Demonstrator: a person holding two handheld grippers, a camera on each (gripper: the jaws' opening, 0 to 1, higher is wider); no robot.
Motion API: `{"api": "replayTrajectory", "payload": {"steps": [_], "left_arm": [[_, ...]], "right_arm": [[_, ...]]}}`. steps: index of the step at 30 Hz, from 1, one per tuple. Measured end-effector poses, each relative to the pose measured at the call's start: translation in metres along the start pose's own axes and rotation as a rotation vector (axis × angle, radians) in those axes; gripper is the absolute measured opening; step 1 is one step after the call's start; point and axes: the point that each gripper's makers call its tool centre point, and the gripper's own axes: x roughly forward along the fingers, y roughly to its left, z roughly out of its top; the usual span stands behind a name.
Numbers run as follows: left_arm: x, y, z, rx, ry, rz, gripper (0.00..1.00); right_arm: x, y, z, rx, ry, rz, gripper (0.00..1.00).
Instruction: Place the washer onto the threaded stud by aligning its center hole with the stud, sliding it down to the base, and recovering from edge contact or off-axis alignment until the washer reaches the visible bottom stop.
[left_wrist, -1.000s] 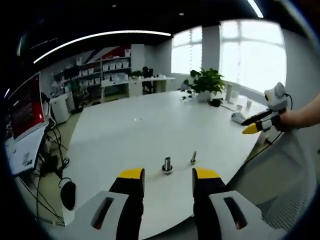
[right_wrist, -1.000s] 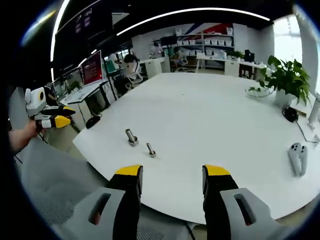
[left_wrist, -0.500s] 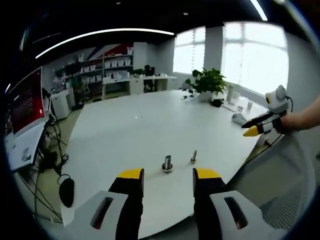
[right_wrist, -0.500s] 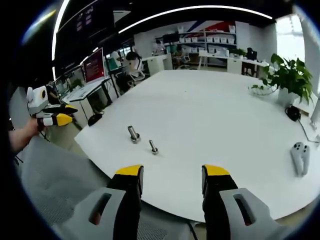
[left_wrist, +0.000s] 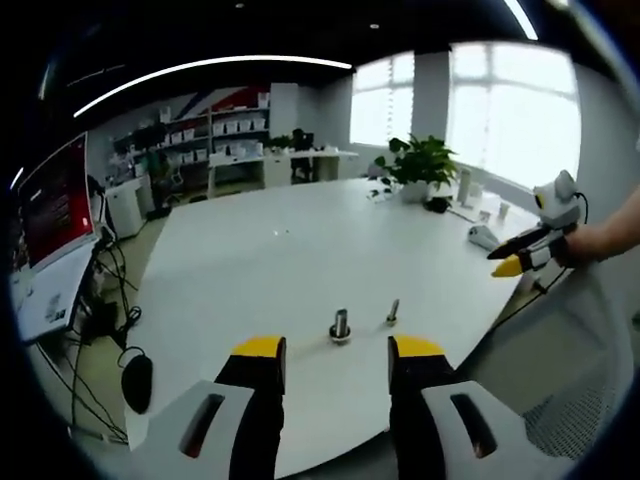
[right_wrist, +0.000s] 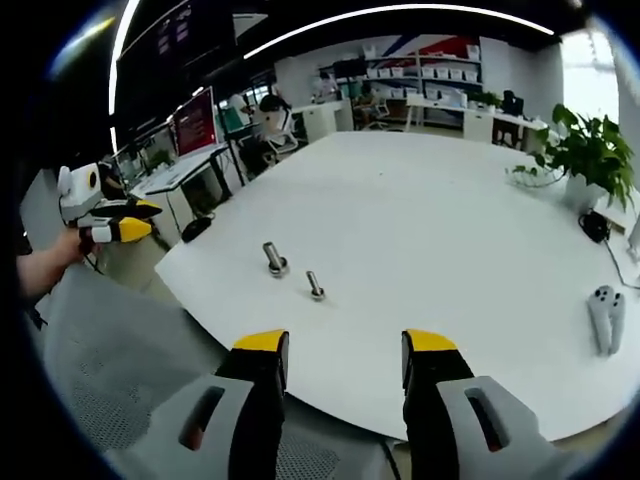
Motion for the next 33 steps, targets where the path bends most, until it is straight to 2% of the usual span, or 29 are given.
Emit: {"api": "replayTrajectory", "payload": {"steps": [12, 19, 33], "left_arm": [[0.0, 0.002, -0.004, 0.012, 0.019, 0.016, 0.38], [0.002, 0.002, -0.005, 0.038, 0.037, 0.021, 0.38], [0.003, 0.0, -0.008, 0.045, 0.05, 0.014, 0.38]], "right_arm": [[-0.002, -0.004, -0.004, 0.021, 0.005, -0.016, 0.47], [-0.001, 0.002, -0.003, -0.021, 0.018, 0.002, 0.47], [0.001, 0.007, -0.007, -0.031, 0.043, 0.019, 0.47]]}}
